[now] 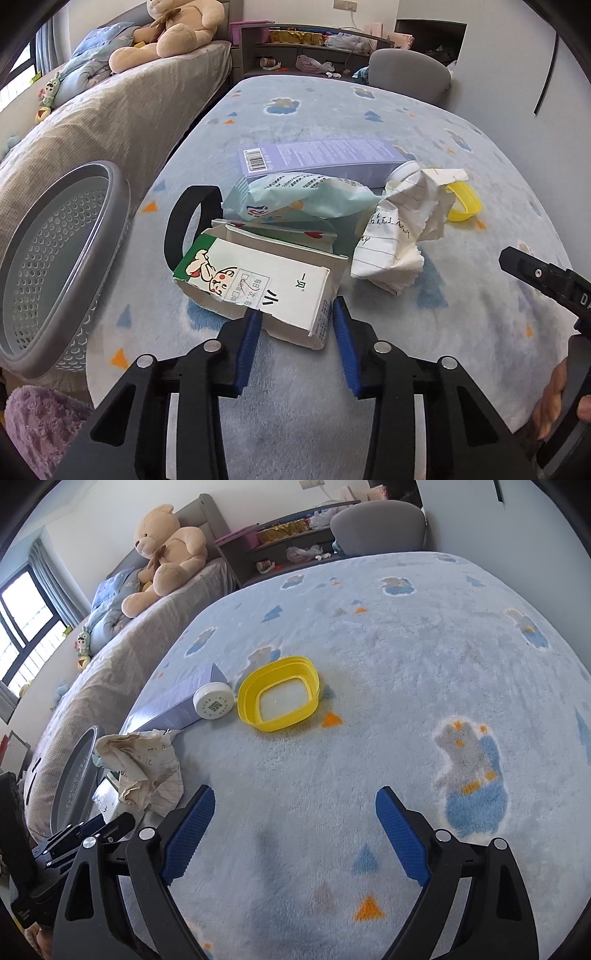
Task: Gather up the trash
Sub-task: 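Grasp the yellow lid with the right tool while the left tool grasps the milk carton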
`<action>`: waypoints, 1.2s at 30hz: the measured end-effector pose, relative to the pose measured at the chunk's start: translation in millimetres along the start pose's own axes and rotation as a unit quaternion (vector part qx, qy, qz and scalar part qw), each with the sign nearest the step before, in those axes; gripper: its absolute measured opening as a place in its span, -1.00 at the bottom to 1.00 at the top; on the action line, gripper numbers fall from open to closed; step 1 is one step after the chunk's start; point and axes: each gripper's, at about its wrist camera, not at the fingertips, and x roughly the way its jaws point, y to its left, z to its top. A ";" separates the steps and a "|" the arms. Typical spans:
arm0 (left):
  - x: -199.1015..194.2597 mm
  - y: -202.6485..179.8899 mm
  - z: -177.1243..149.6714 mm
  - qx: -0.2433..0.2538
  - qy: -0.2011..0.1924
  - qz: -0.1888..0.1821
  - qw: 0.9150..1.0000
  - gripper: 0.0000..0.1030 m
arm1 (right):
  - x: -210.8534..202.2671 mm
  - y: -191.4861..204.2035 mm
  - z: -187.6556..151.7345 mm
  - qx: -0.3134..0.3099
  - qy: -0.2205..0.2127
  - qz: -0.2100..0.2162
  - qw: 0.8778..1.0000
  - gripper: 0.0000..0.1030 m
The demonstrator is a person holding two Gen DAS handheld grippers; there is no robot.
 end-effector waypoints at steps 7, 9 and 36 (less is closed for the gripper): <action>-12.4 3.1 -3.3 -0.001 -0.010 -0.006 1.000 -0.38 | 13.7 4.5 16.4 -0.023 0.001 -0.018 1.000 0.69; -16.2 3.1 -3.7 -0.001 -0.014 -0.009 1.000 -0.40 | 18.5 4.8 20.2 -0.028 0.003 -0.027 0.999 0.69; -7.9 14.5 -8.4 -0.023 0.007 -0.022 0.999 -0.26 | 67.2 34.8 54.1 -0.097 0.019 -0.073 0.992 0.29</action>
